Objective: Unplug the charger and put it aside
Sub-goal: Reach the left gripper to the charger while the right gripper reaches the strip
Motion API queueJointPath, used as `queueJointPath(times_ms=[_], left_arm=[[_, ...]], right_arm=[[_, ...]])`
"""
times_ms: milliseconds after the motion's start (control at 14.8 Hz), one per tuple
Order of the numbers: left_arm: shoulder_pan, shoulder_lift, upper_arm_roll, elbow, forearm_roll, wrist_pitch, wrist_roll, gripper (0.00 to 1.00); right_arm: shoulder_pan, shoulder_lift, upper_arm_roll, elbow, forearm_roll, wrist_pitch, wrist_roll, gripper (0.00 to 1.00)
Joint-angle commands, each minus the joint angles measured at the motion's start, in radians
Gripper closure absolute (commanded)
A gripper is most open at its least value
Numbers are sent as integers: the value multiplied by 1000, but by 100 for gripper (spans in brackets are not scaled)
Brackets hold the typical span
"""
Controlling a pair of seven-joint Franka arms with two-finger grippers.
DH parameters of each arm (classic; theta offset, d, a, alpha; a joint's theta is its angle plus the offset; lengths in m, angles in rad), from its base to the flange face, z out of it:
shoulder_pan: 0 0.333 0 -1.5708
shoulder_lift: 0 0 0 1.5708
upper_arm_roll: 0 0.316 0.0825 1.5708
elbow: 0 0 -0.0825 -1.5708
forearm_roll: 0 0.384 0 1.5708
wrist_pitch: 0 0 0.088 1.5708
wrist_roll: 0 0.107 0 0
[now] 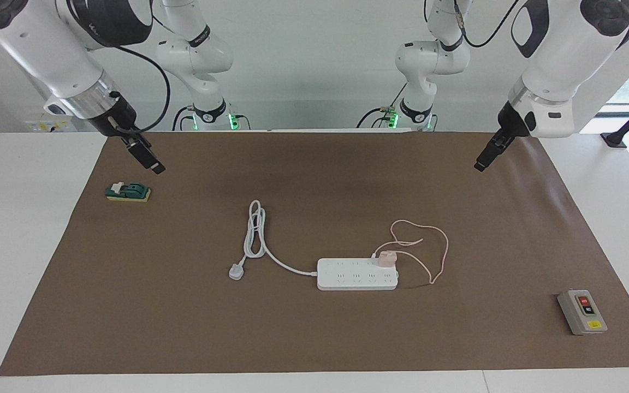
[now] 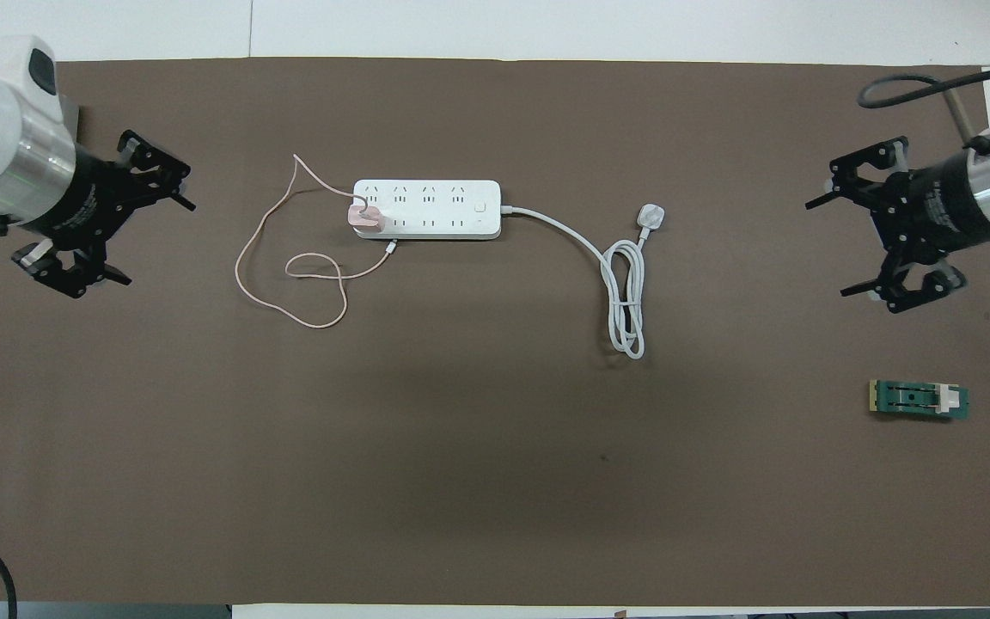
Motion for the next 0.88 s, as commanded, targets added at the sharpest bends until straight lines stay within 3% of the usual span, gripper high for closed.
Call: queueJointPath(times_ms=[0,202,404,809], left_arm=[[-60,70,13,-12,15,82,-199,0],[-84,75,13,-87,44,196,-385,0],[-99,92,13,-138,52,246,-455,0],[-156,240,12,-84,114,308,-603,0]], right_arm=[[33,53,2,15,130,83,130,0],[84,99,4,13,167,181,216,0],[147,122,4,7,192,278,271,0],[193,226,4,13,296,372,308,0]])
